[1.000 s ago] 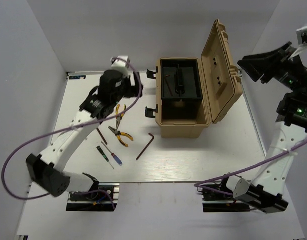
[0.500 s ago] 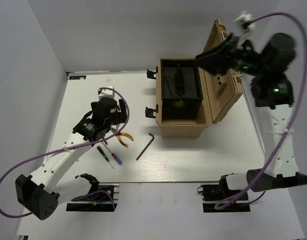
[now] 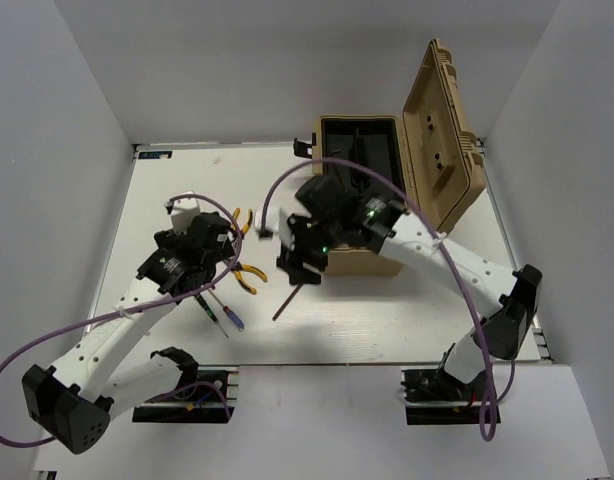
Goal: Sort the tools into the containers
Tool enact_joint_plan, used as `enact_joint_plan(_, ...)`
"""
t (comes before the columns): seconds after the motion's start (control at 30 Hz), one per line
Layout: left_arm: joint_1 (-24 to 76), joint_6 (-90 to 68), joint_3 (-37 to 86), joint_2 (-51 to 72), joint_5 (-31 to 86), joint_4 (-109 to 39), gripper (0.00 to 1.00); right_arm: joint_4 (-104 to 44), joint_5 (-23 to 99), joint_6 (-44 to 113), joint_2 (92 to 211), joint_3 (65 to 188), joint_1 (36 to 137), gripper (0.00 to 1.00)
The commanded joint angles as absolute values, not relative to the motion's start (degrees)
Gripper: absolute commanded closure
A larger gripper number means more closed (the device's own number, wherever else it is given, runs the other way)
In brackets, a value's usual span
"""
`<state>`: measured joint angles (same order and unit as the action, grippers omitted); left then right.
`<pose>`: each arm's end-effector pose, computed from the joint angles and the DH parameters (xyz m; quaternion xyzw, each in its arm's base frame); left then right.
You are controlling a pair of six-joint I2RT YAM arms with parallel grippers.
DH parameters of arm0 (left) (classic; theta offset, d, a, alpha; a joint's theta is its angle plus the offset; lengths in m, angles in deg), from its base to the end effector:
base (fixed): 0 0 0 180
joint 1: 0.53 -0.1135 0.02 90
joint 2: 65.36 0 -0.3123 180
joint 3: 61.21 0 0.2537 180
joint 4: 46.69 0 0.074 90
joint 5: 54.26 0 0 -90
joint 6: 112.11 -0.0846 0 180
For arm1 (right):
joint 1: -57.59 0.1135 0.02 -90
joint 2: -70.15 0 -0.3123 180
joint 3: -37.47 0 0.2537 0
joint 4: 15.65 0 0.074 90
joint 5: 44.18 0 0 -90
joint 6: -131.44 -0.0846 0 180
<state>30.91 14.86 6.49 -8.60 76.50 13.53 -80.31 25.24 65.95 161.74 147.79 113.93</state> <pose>0.1892 -0.0509 0.3182 -0.1634 0.8720 0.0867 0.4533 0.1834 0.3290 0.3971 -0.6424 0.6508 0.2605 0.3096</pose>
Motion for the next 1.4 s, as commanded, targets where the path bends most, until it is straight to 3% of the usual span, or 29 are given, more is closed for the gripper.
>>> enact_joint_plan(0.0,30.67,27.88,8.54,-12.17,85.65,25.24,0.01,-84.88,28.25,82.26,161.73,142.51,117.44,0.31)
enact_joint_plan(0.2,30.67,31.32,5.13,-19.90,89.01,29.21,0.01,-79.55,28.42,96.97,163.40,131.07,122.10,0.32)
enact_joint_plan(0.3,30.67,33.86,3.72,-22.72,90.24,31.49,0.01,-80.21,27.37,103.92,167.35,131.04,121.84,0.44)
enact_joint_plan(0.4,30.67,35.45,2.57,-26.24,90.85,33.25,0.01,-79.95,24.73,107.09,170.95,133.06,121.75,0.48)
enact_joint_plan(0.77,30.67,37.74,1.51,-35.29,92.70,35.98,0.01,-74.25,28.94,108.85,184.22,141.58,121.31,0.51)
enact_joint_plan(1.37,30.67,37.74,1.51,-35.30,92.70,35.98,0.01,-72.57,31.50,113.42,191.26,141.50,118.94,0.51)
